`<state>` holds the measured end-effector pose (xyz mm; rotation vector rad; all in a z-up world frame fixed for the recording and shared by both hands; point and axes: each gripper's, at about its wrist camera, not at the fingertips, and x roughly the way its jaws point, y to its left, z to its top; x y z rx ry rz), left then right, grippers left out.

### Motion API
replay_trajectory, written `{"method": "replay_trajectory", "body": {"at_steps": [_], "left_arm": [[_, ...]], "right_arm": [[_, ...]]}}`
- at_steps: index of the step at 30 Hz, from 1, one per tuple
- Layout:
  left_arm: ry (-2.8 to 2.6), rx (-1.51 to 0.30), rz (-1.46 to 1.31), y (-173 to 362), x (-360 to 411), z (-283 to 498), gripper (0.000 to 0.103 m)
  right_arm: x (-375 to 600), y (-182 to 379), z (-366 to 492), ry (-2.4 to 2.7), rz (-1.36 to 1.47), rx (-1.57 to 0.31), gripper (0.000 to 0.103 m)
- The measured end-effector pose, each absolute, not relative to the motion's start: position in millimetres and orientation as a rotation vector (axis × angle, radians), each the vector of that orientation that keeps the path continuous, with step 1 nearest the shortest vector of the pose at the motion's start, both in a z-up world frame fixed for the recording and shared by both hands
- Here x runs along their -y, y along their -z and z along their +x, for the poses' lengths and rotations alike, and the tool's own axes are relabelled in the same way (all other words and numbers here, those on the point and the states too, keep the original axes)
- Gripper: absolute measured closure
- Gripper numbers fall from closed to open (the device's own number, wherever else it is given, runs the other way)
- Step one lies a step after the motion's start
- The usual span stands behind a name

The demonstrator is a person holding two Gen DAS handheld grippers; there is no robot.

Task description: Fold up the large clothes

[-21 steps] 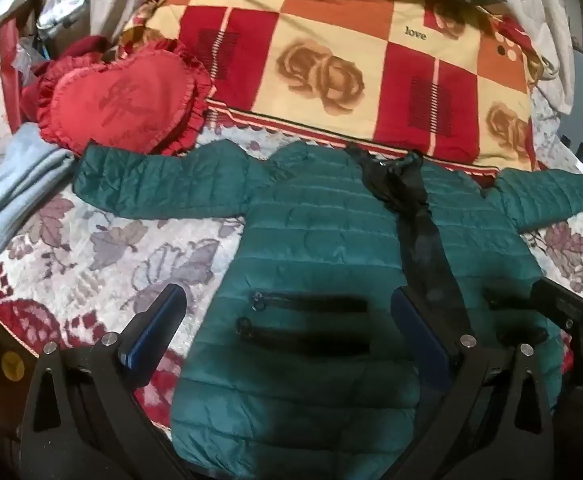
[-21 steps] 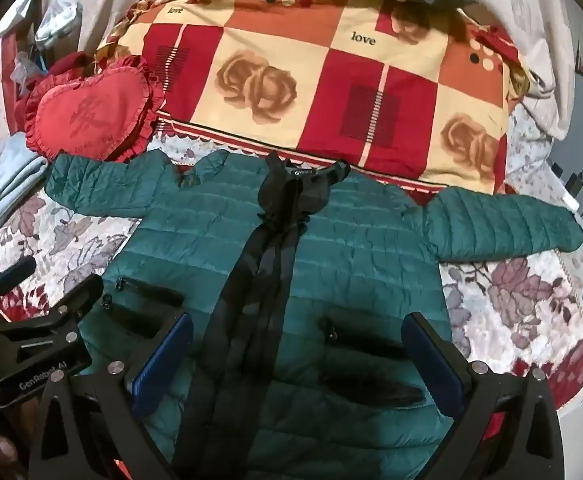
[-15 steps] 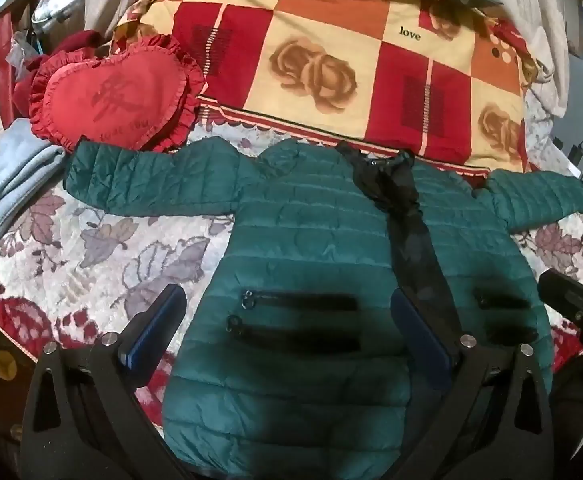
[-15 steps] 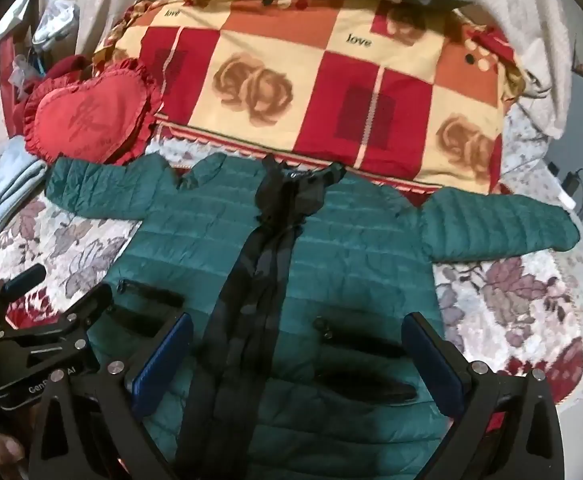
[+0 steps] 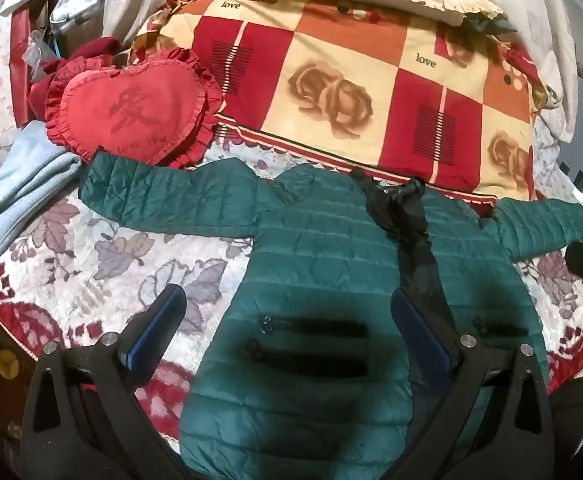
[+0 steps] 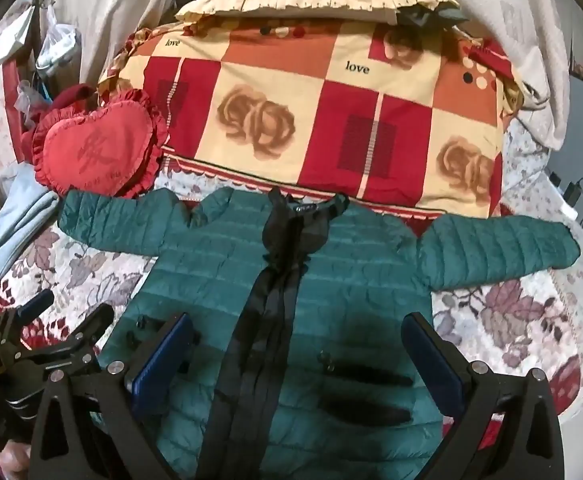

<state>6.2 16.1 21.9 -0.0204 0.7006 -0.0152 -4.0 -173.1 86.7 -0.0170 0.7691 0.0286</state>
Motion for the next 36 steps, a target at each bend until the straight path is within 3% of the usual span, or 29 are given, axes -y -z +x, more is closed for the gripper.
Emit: {"method": "replay_trajectory", "body": {"at_steps": [36], "left_arm": [[-0.017, -0.709, -0.006, -15.2, -20.8, 11.0, 0.000]], "right_arm": [[171.9, -59.4, 4.3, -0.027, 0.029, -0.827, 0.000]]}}
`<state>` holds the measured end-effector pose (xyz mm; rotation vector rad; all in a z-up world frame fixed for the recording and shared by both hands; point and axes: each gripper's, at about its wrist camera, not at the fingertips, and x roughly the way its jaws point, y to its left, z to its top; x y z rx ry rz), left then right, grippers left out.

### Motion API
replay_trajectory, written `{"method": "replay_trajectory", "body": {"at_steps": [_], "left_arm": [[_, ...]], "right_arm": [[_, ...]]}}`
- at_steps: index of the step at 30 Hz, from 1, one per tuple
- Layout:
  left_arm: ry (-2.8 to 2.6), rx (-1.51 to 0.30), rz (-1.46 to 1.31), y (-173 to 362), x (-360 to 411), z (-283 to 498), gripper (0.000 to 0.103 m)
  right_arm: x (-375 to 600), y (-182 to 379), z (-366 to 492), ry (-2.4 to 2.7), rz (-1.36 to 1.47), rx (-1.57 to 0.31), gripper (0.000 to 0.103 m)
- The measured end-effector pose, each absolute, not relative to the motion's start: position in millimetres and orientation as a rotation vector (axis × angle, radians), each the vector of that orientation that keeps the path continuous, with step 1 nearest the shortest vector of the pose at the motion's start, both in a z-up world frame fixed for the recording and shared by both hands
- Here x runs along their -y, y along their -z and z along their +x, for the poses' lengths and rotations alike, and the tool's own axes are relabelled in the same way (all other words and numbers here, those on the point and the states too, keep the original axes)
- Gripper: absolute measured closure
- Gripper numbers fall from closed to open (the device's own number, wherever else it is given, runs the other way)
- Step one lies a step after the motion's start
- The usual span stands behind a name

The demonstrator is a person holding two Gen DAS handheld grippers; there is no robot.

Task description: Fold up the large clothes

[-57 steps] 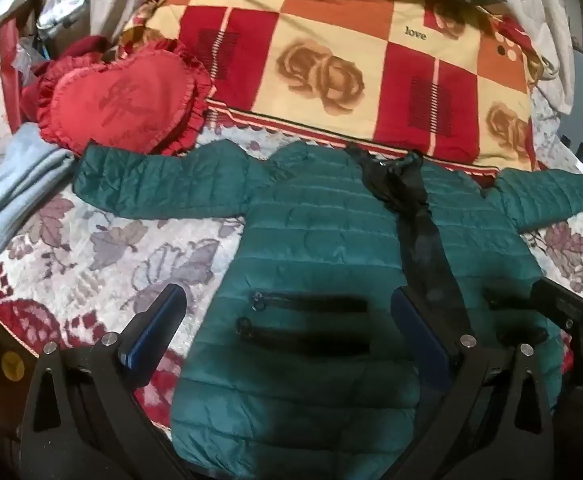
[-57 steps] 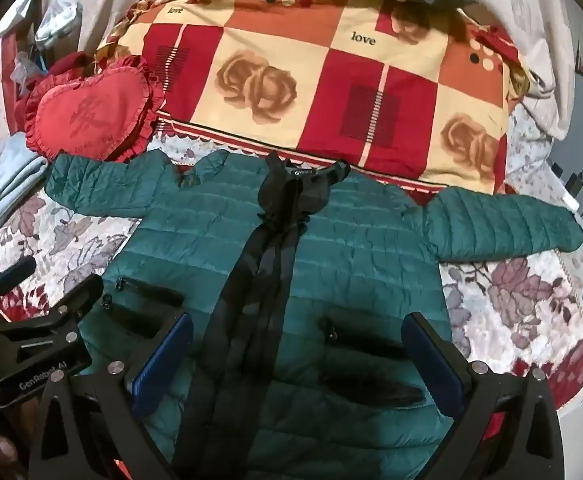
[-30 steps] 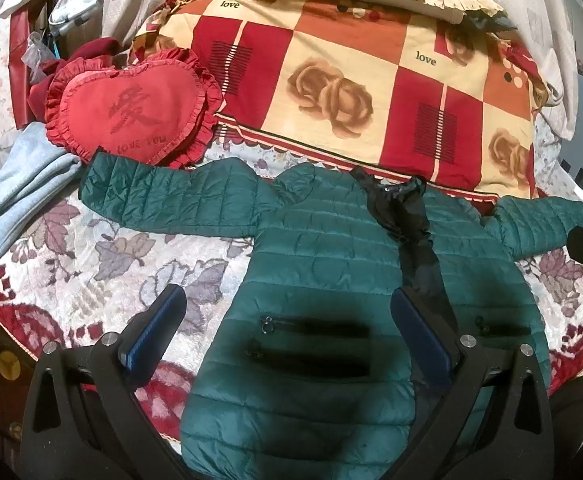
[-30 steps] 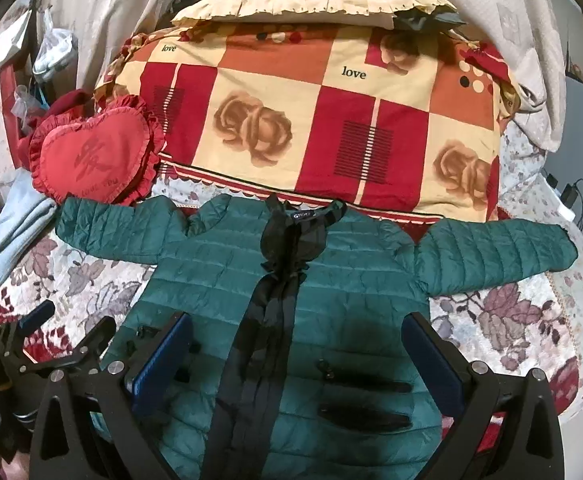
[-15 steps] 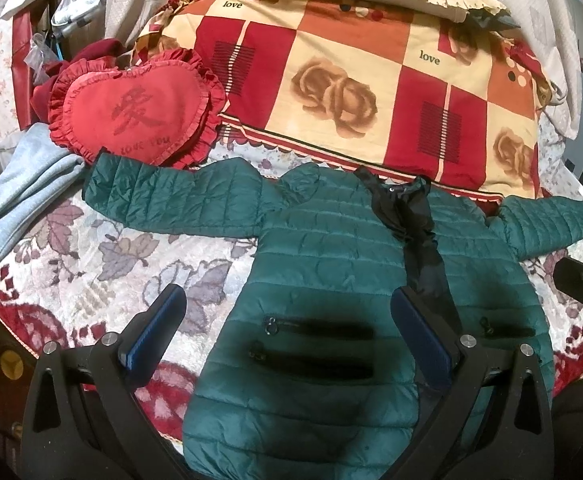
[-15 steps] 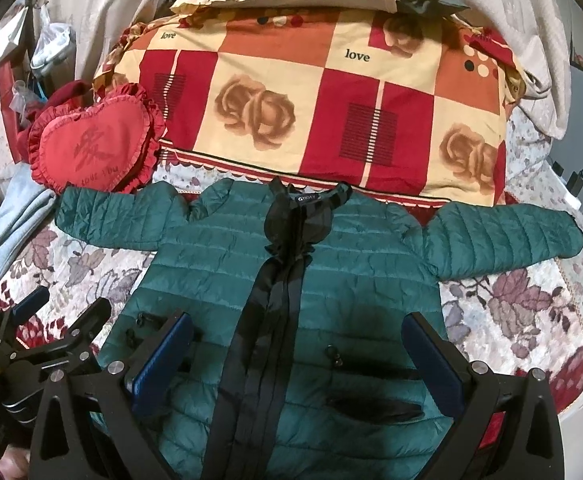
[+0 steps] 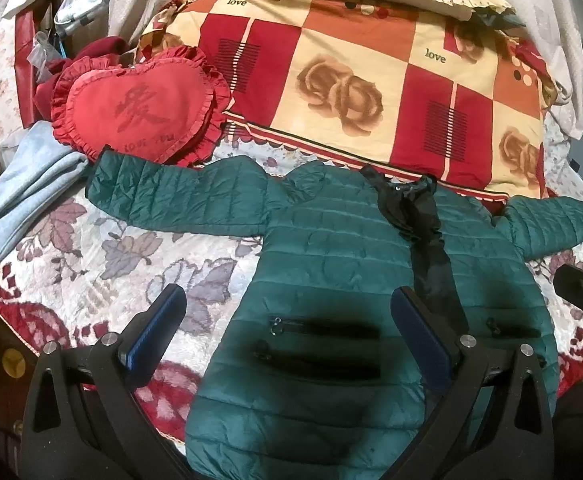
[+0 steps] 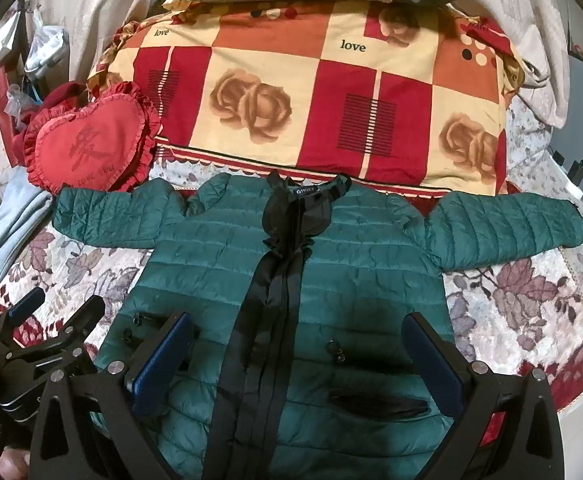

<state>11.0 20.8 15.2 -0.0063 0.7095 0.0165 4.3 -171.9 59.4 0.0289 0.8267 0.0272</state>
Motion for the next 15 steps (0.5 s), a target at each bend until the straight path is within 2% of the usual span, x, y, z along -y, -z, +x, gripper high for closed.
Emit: {"method": "replay_trajectory", "body": {"at_steps": [15], "left_arm": [[-0.023, -0.718, -0.010, -14.2, -21.9, 14.0, 0.000]], "right_arm": [[167.7, -50.8, 7.2, -0.019, 0.027, -0.838, 0.000]]}}
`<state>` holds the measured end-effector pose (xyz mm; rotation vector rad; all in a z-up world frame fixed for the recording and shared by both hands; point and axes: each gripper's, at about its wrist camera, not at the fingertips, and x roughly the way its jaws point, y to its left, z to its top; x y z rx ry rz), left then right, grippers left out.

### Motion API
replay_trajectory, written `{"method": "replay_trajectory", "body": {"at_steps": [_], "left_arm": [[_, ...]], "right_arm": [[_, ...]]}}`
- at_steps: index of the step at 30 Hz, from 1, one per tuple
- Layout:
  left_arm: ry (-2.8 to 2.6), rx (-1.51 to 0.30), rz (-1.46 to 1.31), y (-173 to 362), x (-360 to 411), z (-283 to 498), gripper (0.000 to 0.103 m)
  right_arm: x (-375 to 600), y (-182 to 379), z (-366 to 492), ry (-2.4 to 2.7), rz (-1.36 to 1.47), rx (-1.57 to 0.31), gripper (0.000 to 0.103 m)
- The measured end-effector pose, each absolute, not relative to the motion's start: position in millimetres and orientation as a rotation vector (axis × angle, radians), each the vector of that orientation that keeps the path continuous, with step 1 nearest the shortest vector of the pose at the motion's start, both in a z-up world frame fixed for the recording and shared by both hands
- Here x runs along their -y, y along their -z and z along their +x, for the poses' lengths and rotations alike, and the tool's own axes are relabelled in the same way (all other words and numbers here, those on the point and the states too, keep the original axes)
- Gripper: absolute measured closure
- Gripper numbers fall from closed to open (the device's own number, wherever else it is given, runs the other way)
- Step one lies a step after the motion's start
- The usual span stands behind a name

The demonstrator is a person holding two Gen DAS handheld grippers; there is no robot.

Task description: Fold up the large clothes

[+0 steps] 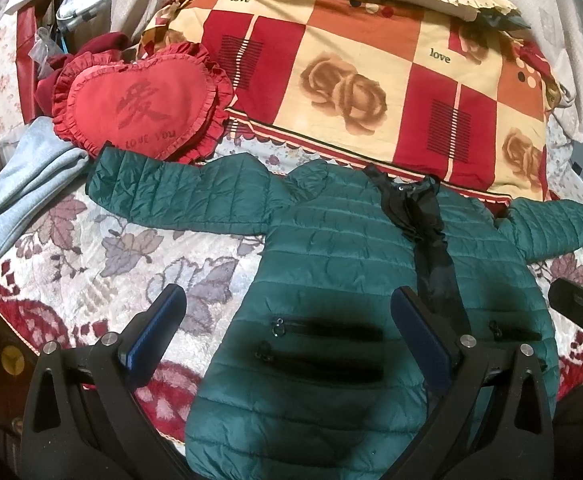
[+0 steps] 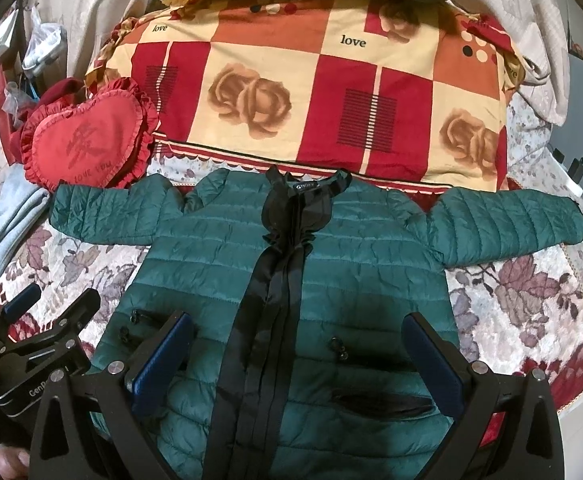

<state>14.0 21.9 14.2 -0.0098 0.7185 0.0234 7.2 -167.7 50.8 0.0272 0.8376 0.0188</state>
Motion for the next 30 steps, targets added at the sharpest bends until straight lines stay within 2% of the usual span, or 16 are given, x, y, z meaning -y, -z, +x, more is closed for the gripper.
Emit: {"method": "replay_trajectory", "body": {"at_steps": [30], "left_arm": [[-0.037, -0.749, -0.024, -5.4, -21.0, 23.9, 0.000]], "right_arm": [[158.5, -27.4, 16.5, -0.024, 0.027, -0.879, 0.000]]}}
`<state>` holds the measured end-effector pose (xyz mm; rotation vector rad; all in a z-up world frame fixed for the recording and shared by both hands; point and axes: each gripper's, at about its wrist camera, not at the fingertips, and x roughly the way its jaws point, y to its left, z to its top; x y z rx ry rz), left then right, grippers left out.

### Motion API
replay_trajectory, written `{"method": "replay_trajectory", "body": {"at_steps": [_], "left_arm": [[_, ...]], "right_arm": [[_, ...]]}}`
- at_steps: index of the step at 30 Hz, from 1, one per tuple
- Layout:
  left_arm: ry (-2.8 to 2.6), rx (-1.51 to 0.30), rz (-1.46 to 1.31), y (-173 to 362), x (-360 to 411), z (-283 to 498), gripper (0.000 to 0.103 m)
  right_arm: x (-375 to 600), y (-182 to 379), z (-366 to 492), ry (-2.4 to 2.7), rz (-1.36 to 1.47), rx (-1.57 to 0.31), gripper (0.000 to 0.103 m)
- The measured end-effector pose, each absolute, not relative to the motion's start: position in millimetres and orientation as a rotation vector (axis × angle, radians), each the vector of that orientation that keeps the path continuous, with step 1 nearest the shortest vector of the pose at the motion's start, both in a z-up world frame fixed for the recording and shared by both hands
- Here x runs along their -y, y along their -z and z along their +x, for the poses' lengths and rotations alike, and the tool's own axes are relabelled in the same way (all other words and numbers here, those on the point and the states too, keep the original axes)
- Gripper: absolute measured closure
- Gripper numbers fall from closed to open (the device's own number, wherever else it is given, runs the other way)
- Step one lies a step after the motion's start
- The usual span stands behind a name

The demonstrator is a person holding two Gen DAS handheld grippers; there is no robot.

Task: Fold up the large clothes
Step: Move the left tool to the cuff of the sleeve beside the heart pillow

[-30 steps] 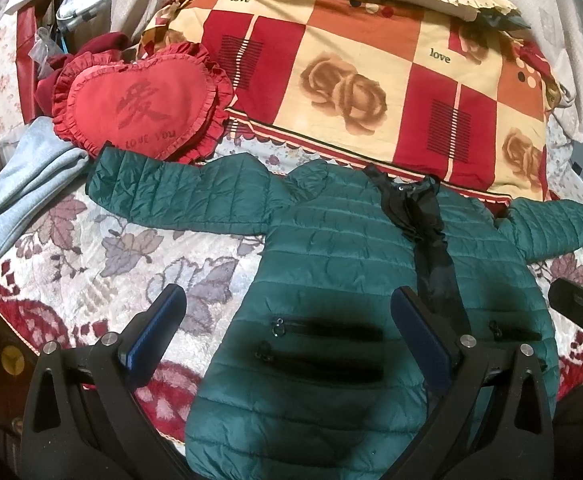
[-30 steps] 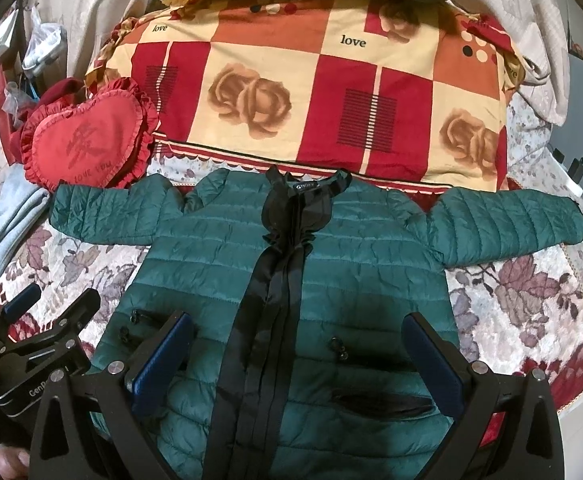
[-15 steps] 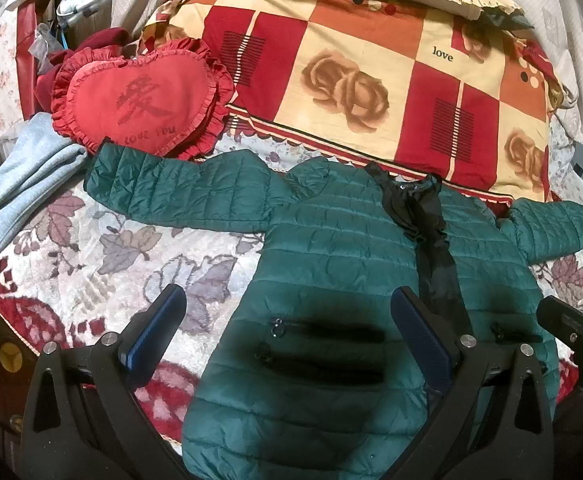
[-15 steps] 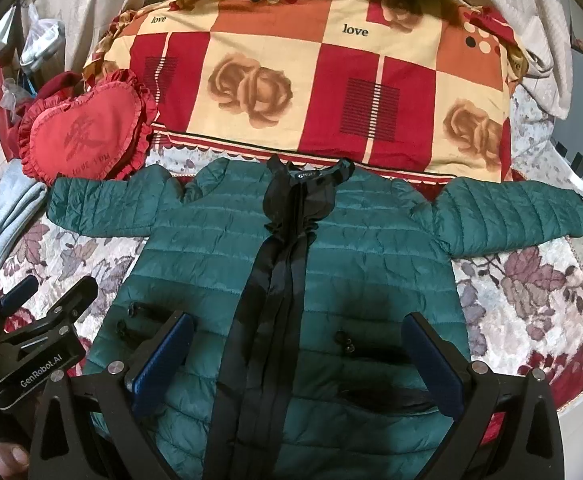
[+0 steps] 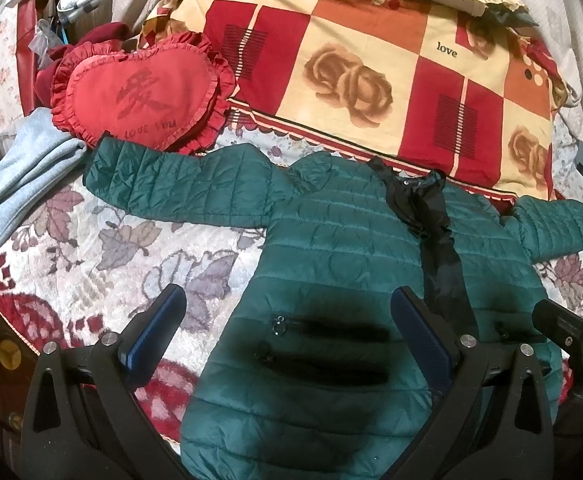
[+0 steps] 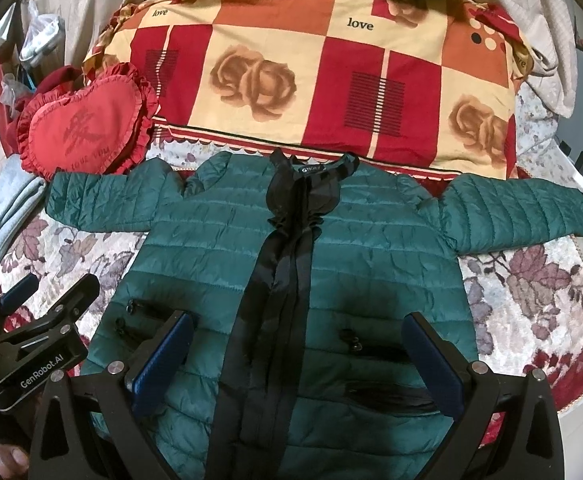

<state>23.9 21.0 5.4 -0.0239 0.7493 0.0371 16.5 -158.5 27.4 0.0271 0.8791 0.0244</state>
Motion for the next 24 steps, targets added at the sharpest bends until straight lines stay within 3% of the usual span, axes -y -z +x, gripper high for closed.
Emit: {"method": "replay_trajectory", "body": {"at_steps": [24], "left_arm": [[-0.131, -0.805, -0.019, 17.9, -58.0, 65.8, 0.000]], "right_arm": [[134.1, 0.3, 71.8, -0.062, 0.081, -0.940, 0.000]]}}
